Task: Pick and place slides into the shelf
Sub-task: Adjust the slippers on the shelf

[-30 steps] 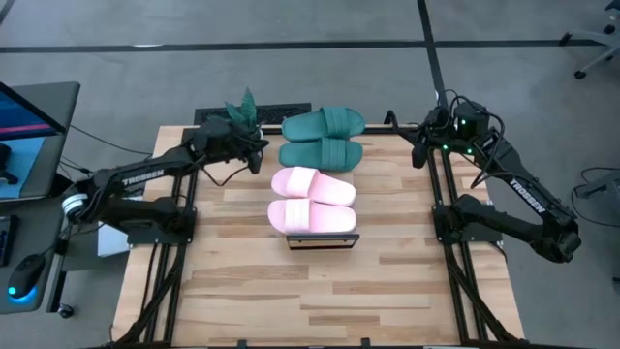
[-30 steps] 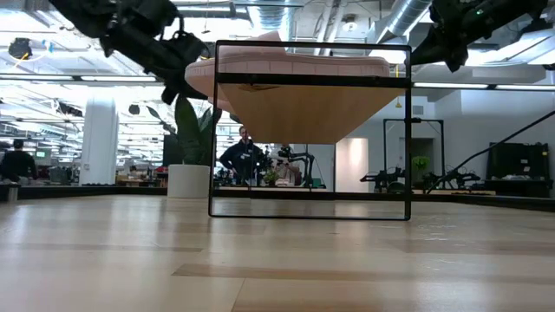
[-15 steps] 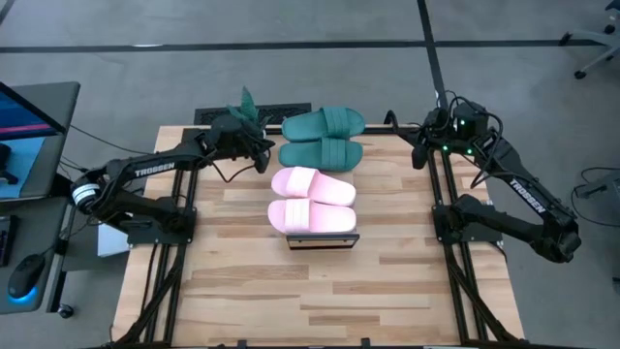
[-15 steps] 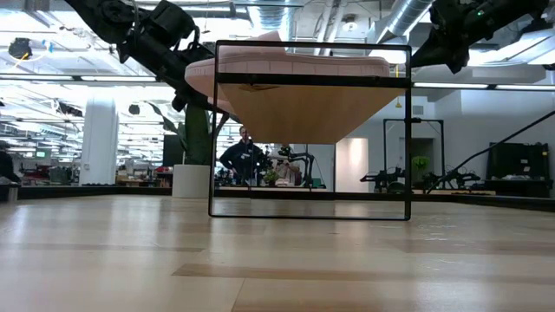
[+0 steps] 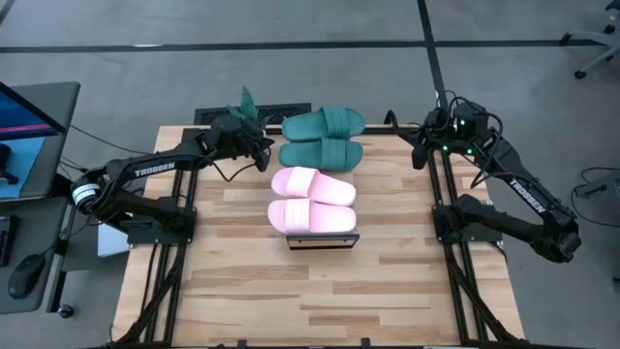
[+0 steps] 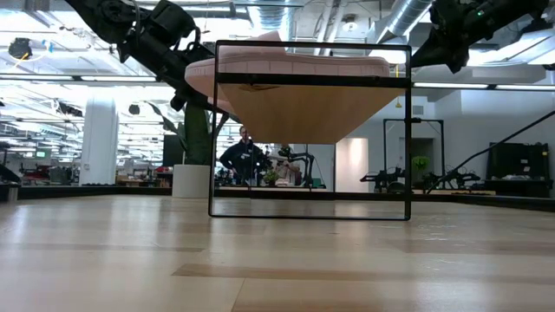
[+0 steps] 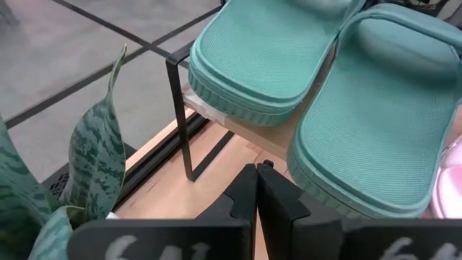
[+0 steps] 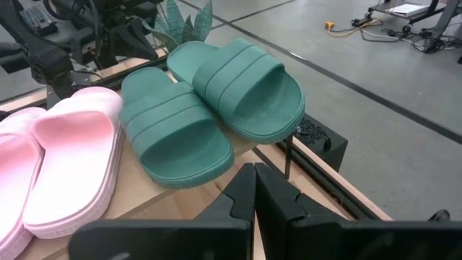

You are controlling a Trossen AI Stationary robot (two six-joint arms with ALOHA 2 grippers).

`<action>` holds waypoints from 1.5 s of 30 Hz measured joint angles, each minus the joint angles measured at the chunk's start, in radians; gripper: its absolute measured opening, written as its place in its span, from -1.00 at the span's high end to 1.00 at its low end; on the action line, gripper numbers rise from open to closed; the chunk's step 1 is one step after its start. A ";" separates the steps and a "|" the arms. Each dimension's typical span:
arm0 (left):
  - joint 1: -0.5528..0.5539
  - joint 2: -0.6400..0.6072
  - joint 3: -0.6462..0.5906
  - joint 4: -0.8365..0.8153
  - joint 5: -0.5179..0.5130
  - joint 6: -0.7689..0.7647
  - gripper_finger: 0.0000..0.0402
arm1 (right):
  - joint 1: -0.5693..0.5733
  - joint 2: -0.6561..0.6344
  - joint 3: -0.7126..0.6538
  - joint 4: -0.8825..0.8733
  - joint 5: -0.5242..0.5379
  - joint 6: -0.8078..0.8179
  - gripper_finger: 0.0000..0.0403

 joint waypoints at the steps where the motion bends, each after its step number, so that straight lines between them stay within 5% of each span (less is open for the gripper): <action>1: -0.002 0.000 0.000 0.000 0.000 0.000 1.00 | 0.000 0.000 0.000 0.000 0.000 0.000 1.00; 45: -0.159 0.000 0.000 -0.024 -0.027 -0.034 1.00 | 0.000 -0.040 0.000 -0.031 0.000 -0.001 1.00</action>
